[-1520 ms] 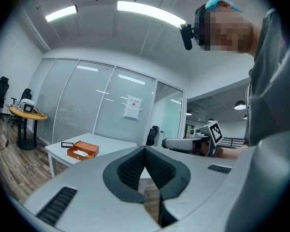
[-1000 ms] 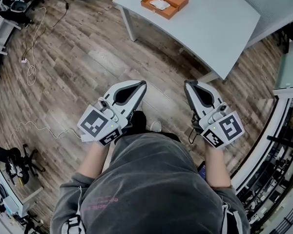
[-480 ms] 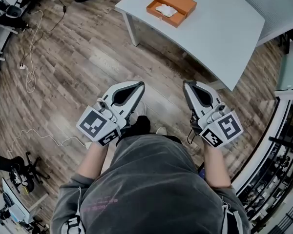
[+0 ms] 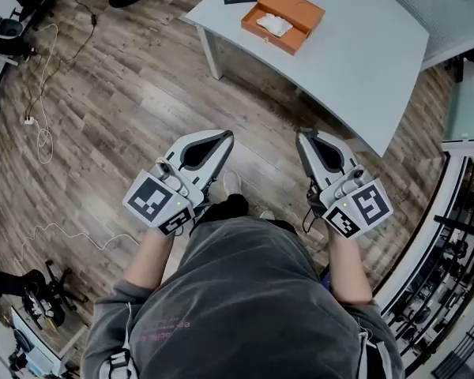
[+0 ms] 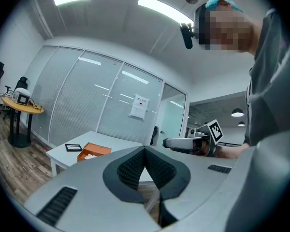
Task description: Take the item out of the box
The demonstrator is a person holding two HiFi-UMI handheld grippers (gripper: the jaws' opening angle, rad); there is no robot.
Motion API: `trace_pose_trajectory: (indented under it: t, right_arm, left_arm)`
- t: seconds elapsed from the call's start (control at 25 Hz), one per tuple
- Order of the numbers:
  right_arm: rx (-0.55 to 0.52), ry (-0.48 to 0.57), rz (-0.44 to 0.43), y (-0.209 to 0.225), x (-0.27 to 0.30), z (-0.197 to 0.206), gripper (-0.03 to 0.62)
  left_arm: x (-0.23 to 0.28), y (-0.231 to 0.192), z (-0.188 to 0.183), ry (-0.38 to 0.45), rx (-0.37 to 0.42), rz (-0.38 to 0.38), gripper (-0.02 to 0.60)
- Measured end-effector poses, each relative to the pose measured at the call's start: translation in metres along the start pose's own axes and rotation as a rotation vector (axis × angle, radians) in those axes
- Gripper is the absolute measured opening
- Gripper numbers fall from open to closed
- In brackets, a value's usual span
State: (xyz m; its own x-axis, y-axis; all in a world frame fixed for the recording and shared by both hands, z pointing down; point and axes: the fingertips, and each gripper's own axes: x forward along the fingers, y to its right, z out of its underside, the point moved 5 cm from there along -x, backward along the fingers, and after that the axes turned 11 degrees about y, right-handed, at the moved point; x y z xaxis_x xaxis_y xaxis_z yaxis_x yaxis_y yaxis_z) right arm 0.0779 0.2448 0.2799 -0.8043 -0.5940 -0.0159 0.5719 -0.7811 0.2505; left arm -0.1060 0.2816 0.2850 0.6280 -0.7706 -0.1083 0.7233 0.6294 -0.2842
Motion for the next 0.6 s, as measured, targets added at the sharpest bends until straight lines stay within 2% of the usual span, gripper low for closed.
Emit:
trace_pose_trajectory:
  t: [0.6]
  right_arm:
    - [-0.028, 0.006, 0.041, -0.004, 0.068, -0.008, 0.003]
  left_arm:
    - [-0.001, -0.070, -0.018, -0.001, -0.006, 0.045, 0.012]
